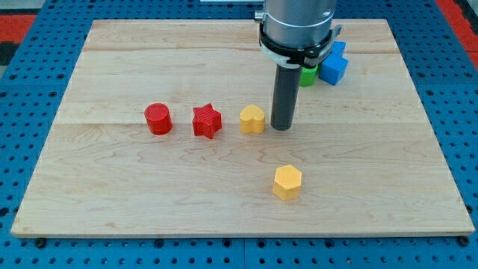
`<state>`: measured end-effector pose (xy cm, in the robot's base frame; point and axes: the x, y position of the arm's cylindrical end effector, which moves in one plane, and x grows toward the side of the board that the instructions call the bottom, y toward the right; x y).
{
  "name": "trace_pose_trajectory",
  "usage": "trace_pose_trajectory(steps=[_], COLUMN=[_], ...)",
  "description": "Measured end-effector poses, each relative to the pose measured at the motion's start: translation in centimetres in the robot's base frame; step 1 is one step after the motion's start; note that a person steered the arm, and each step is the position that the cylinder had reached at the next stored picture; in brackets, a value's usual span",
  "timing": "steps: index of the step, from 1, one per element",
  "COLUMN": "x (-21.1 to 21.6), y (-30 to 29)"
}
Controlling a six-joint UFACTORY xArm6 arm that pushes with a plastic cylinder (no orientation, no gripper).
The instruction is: Move yellow hexagon up and left a bit
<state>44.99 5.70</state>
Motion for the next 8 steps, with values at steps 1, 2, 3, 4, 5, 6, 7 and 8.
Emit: trace_pose_trajectory(steps=[1,2,3,4,5,6,7,8], x=[0.0,-0.2,-0.2,-0.2,2.1,8.3,13.1,15.4], y=[-0.9,-0.9,-0.8,3.0,8.5,9.2,5.8,1.3])
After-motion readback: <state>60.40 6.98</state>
